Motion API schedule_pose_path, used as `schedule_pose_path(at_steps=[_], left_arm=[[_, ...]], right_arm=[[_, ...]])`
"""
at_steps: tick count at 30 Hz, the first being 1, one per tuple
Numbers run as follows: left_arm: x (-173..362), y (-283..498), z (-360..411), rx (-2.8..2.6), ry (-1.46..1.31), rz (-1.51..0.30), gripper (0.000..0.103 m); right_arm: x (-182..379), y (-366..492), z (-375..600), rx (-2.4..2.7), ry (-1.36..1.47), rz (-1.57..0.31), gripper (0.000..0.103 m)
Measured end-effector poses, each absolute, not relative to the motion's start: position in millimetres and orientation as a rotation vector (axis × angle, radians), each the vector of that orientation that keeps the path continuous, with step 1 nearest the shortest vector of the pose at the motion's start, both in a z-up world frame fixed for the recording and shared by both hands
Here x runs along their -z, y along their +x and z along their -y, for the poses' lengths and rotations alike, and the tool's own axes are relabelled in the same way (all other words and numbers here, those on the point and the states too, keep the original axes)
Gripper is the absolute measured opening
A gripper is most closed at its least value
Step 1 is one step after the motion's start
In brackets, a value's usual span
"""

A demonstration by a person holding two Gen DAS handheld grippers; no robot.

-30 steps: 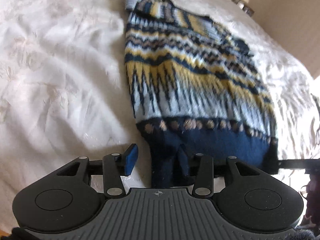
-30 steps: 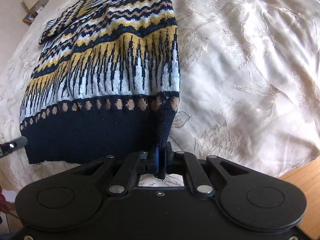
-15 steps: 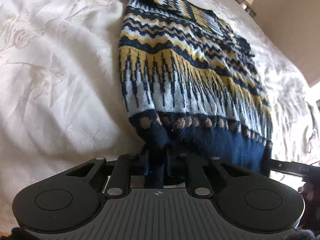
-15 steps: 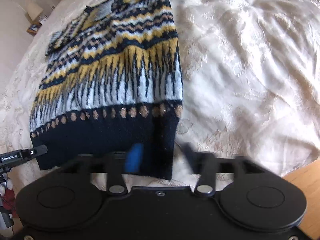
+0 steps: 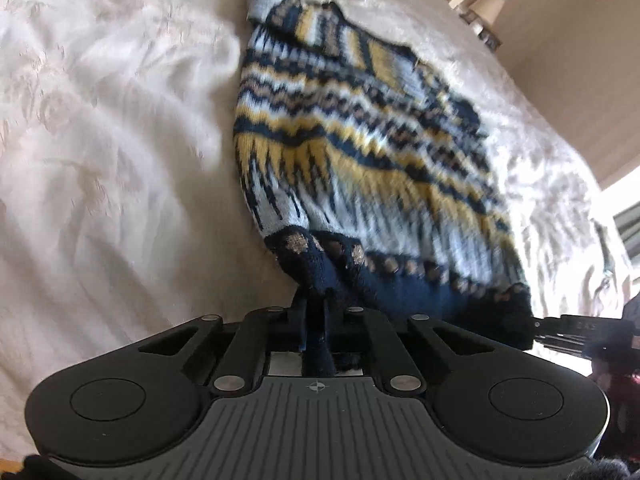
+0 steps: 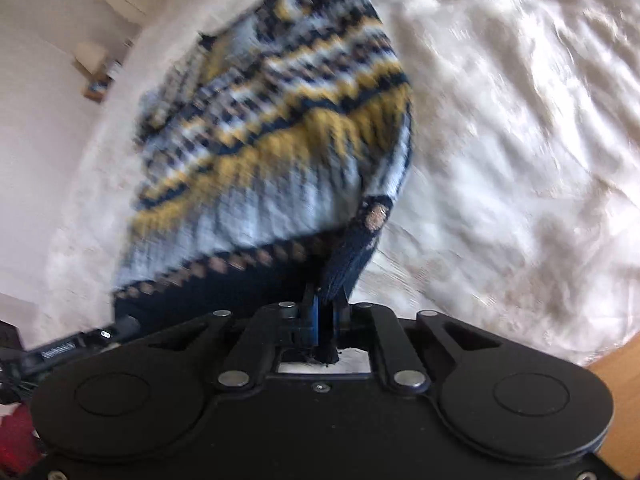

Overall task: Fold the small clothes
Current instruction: 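Lift the hem with both grippers and fold it toward the collar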

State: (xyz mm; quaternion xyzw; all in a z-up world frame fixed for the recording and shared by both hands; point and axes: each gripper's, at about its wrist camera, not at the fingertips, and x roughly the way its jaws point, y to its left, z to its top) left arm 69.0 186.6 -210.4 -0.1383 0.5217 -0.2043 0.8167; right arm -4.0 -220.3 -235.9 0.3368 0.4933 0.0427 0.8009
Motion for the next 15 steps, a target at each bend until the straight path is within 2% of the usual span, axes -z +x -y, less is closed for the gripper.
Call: schedule_pose_path(at_steps=[7, 15], left_arm=[[168.8, 81.8, -190.4, 0.459, -0.331, -1.049, 0.006], [148.4, 117.9, -184.3, 0.416, -0.378, -1.013, 0.006]], right_arm=[[184.8, 5.9, 238.2, -0.121, 0.797, -0.908, 0.014], [157.0, 41.5, 256.1, -0.138, 0.841, -0.815, 0.014]])
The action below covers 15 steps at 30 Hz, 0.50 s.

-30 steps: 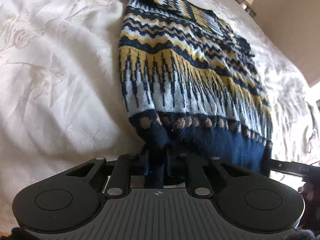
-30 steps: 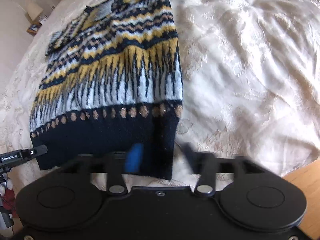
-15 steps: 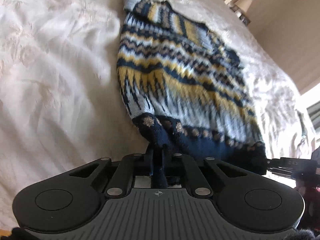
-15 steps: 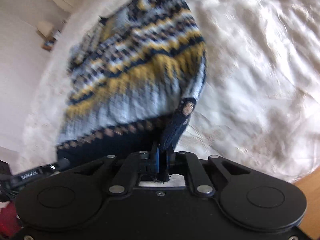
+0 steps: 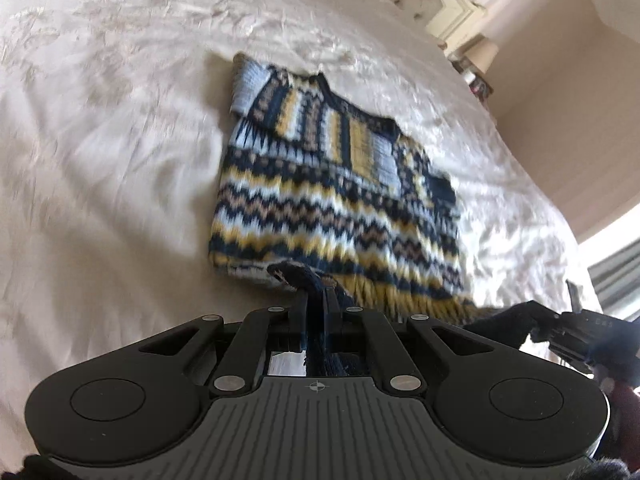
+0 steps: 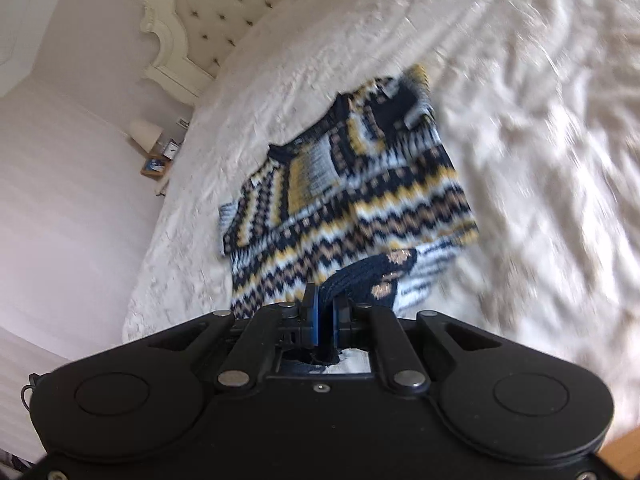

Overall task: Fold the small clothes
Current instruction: 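Lift the hem with both grippers and fold it toward the collar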

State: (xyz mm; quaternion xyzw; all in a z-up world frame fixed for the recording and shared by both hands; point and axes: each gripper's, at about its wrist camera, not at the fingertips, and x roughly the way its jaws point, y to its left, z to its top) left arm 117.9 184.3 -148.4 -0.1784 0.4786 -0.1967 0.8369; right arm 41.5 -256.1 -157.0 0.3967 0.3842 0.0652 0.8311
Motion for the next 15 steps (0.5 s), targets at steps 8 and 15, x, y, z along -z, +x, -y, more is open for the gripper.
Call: schedule_pose_path(at_steps=[8, 15], left_arm=[[115.5, 172.7, -169.3, 0.395, -0.404, -0.912, 0.006], [100.7, 233.7, -155.1, 0.361, -0.409, -0.839, 0.005]], right_arm=[[144.4, 99.8, 276.5, -0.162, 0.866, -0.756, 0.014], [136.5, 167.4, 293.4, -0.185, 0.847, -0.741, 0.015]])
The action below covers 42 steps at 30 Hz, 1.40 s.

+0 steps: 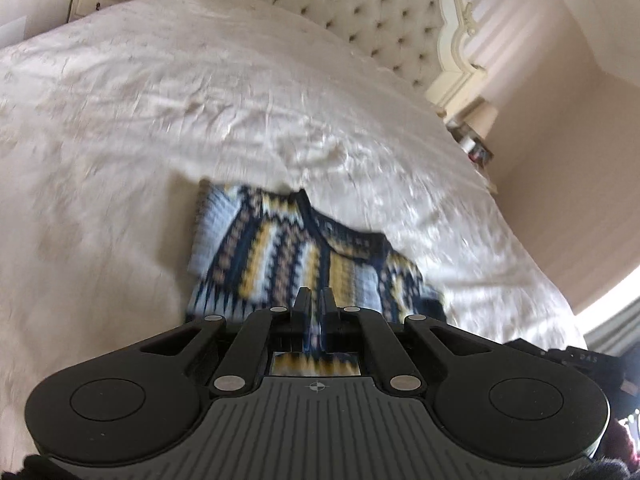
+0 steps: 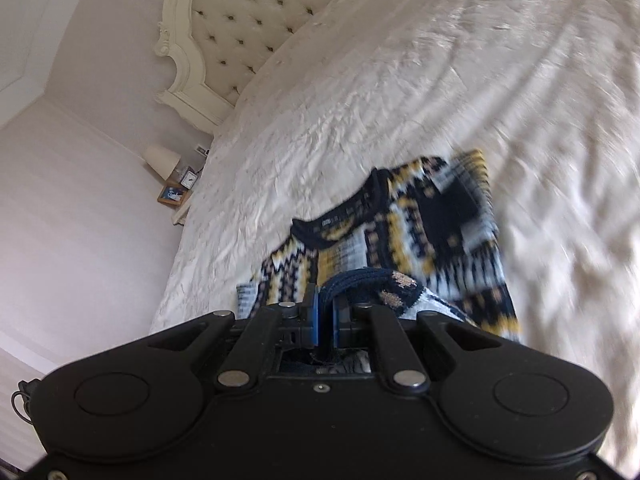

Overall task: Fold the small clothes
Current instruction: 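Lift the hem with both grippers and fold it toward the collar, then lay the folded hem onto the collar and open both grippers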

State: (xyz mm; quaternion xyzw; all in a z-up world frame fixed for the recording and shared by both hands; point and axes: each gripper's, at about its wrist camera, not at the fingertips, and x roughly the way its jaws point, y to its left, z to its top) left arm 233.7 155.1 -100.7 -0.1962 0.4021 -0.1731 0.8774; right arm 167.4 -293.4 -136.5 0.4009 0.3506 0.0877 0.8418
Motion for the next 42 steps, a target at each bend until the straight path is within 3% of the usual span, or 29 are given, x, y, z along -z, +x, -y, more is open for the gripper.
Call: schedule_pose_path(at_steps=[5, 7, 9, 10, 12, 14, 18, 26, 38, 40, 41, 42], left_arm=[[106.3, 261.2, -148.2, 0.318, -0.37, -0.828, 0.008], [115.0, 267.2, -148.2, 0.304, -0.351, -0.857, 0.029], [127.1, 270.0, -150.0, 0.301, -0.336, -0.9, 0.033], [132.7, 271.1, -150.1, 0.299, -0.32, -0.923, 0.033], [143.9, 272.8, -146.6, 0.309, -0.27, -0.973, 0.033], [153.8, 276.8, -140.4, 0.331, -0.209, -1.016, 0.035], [176.4, 286.5, -120.9, 0.378, -0.092, -1.074, 0.036], [213.4, 309.3, -89.4, 0.473, 0.046, -1.133, 0.037], [234.9, 329.0, -89.2, 0.465, -0.027, -1.179, 0.04], [234.3, 330.5, -88.8, 0.472, -0.053, -1.175, 0.034], [232.3, 329.2, -88.3, 0.486, -0.058, -1.162, 0.025], [229.7, 326.7, -87.1, 0.489, -0.052, -1.147, 0.013]], right_arm=[[149.9, 208.7, 298.3, -0.188, 0.835, -0.78, 0.015], [161.6, 220.2, 301.6, -0.16, 0.853, -0.82, 0.021], [176.1, 229.8, 306.3, -0.145, 0.87, -0.854, 0.023], [182.2, 232.6, 307.8, -0.137, 0.87, -0.862, 0.027], [189.9, 235.5, 310.7, -0.117, 0.845, -0.865, 0.051], [194.1, 235.5, 314.3, -0.11, 0.826, -0.853, 0.059], [196.1, 234.9, 317.4, -0.106, 0.726, -0.846, 0.061], [208.6, 245.1, 301.0, -0.199, 0.433, -0.922, 0.061], [244.2, 269.8, 295.9, -0.236, 0.356, -0.996, 0.059], [244.4, 270.2, 292.7, -0.244, 0.349, -1.003, 0.052], [244.0, 270.4, 291.2, -0.241, 0.343, -1.007, 0.04], [243.0, 269.7, 290.2, -0.235, 0.337, -1.01, 0.017]])
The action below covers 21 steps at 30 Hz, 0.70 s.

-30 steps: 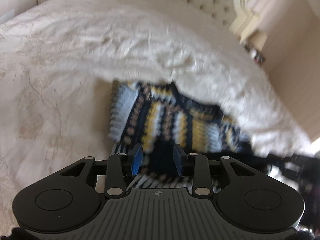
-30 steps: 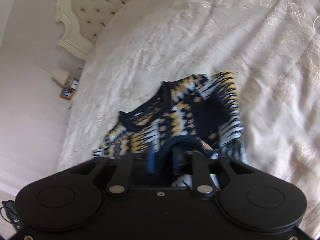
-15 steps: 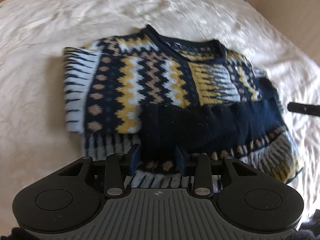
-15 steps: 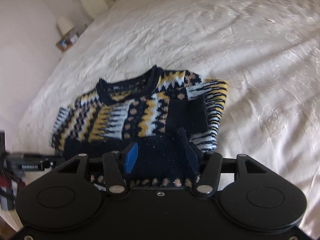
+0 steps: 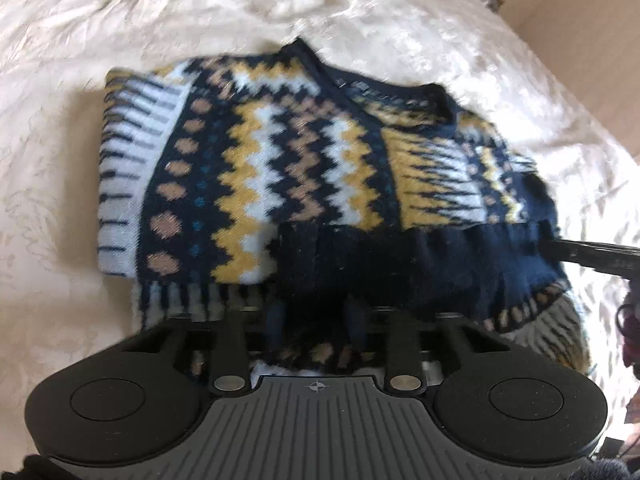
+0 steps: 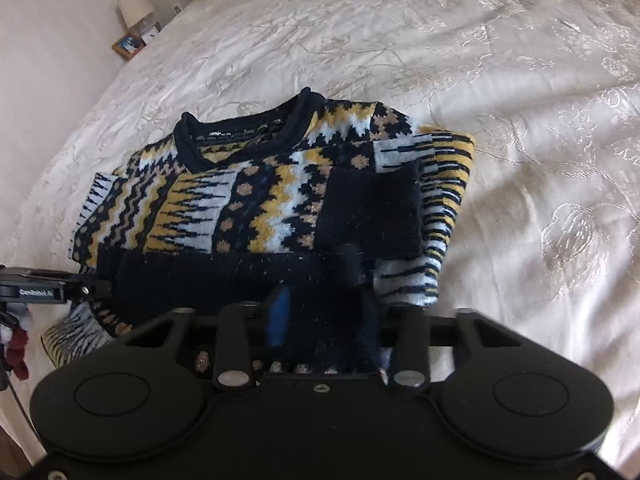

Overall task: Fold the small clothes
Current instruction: 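Lay the folded hem onto the collar and open both grippers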

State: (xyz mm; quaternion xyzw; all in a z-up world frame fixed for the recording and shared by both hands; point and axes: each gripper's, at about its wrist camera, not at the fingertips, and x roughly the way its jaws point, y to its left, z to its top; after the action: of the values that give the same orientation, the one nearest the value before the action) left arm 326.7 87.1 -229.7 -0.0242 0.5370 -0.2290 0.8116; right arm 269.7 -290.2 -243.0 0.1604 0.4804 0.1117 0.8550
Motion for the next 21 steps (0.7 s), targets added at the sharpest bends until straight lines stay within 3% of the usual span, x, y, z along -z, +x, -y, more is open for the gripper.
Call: schedule_pose_path(at_steps=[1, 13, 21], left_arm=[[227.4, 323.9, -86.1, 0.487, -0.043, -1.14, 0.009], [154.7, 286.8, -95.0, 0.452, -0.053, -0.912, 0.009], [111.3, 344.9, -93.3, 0.445, -0.05, -0.799, 0.009]], right_arm=[[241.4, 267.7, 289.8, -0.233, 0.34, -1.013, 0.013], [175.8, 233.5, 291.4, -0.224, 0.367, -0.85, 0.012], [141.6, 294.8, 302.8, -0.243, 0.397, -0.745, 0.012]])
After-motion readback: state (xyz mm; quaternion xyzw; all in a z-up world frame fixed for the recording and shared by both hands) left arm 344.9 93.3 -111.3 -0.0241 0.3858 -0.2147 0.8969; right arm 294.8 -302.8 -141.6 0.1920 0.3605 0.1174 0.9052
